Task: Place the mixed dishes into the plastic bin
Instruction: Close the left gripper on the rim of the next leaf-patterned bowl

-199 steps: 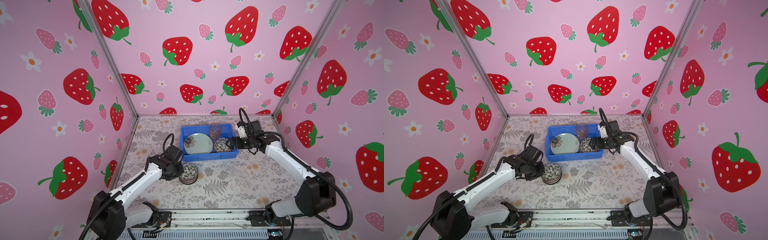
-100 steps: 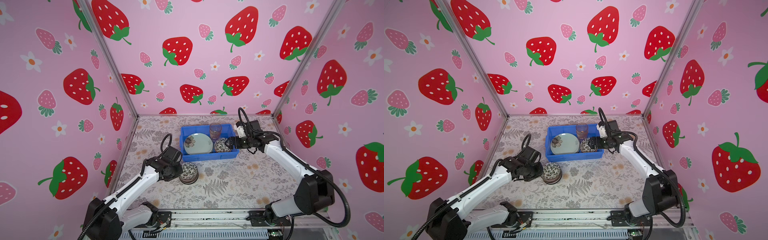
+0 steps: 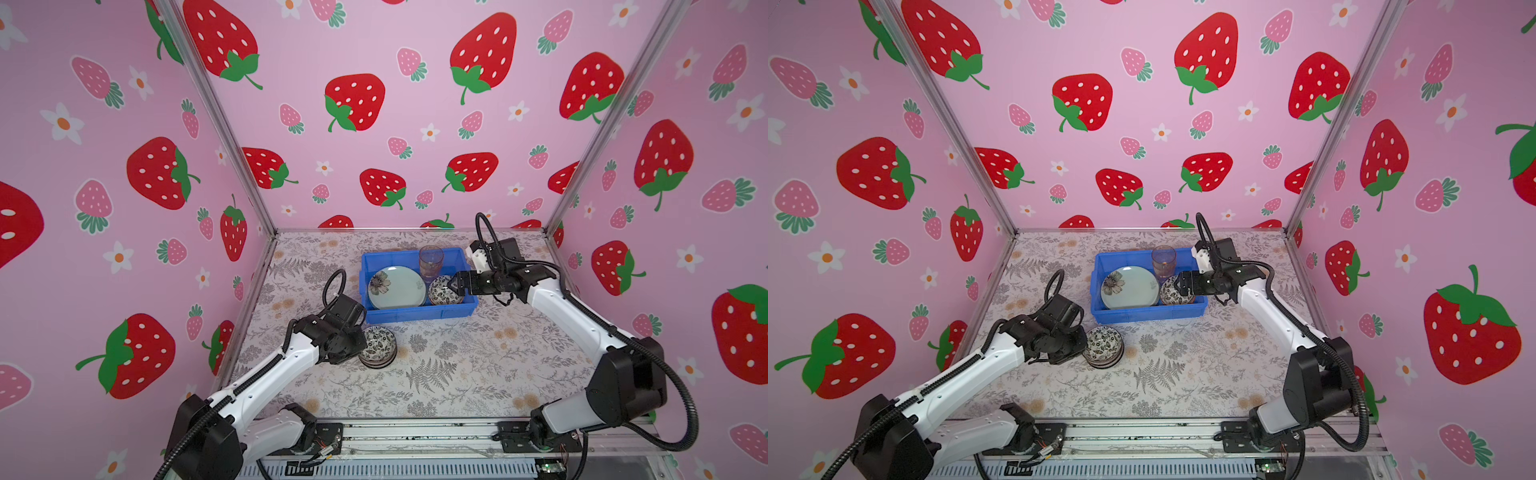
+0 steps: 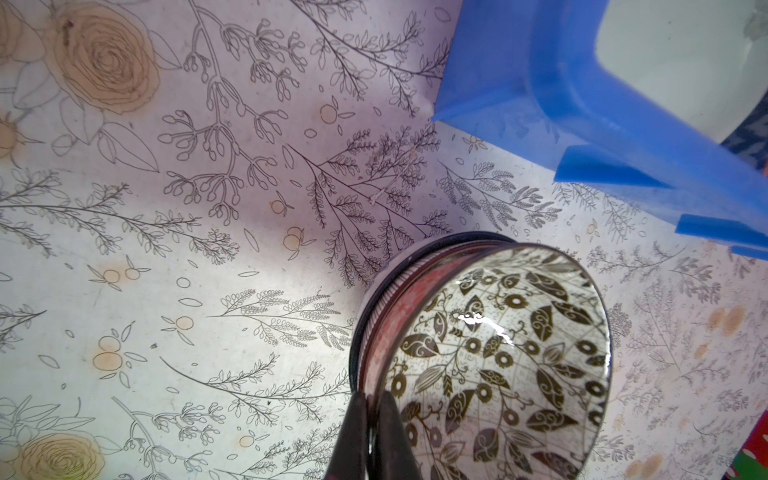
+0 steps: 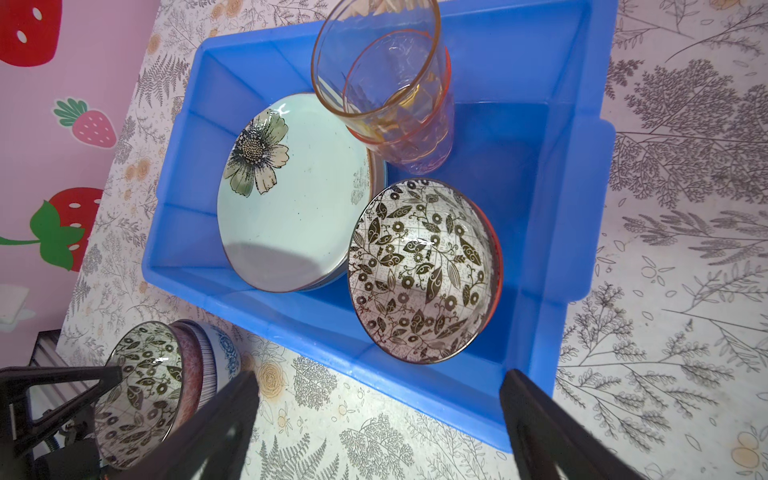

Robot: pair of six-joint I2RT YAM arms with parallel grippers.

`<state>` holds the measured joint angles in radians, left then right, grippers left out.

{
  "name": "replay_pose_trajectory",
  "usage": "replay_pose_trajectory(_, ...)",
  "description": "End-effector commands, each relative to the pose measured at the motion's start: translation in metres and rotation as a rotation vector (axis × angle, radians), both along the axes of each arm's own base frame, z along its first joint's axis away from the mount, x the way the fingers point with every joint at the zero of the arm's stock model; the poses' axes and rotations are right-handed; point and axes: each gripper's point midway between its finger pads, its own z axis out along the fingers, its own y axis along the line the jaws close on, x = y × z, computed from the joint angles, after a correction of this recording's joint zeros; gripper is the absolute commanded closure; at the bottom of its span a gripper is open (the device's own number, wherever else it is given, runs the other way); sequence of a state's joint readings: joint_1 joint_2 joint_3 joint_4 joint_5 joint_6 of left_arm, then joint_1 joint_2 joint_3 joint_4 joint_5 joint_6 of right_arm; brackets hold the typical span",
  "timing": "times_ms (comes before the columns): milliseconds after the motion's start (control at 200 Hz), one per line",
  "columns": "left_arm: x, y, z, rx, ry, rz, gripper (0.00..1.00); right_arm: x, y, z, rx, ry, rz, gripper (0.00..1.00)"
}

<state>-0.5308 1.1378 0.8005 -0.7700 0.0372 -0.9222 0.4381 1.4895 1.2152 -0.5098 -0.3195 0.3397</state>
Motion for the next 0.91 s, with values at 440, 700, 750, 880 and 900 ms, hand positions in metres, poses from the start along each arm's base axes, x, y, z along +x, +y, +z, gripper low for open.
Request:
replay_pose_trajectory(440, 0.014, -0.001, 0.024, 0.0, -0.069, 0.025, 1.0, -0.014, 0.001, -0.008, 0.034, 0.023, -0.005, 0.07)
replay_pose_trajectory(700, 0.016, 0.001, 0.038, -0.012, -0.112, 0.037, 1.0, -0.018, 0.003, -0.016, 0.028, 0.042, 0.005, 0.07)
replay_pose_trajectory(750, 0.016, 0.001, 0.04, -0.015, -0.115, 0.04, 1.0, -0.019, 0.003, -0.015, 0.028, 0.043, 0.008, 0.07)
replay_pose_trajectory(880, 0.016, -0.001, 0.046, -0.037, -0.139, 0.034, 1.0, -0.019, 0.007, -0.011, 0.026, 0.032, 0.021, 0.07)
replay_pose_trajectory(900, 0.017, -0.003, 0.048, -0.048, -0.148, 0.021, 1.0, -0.018, 0.007, -0.011, 0.02, 0.03, 0.021, 0.07)
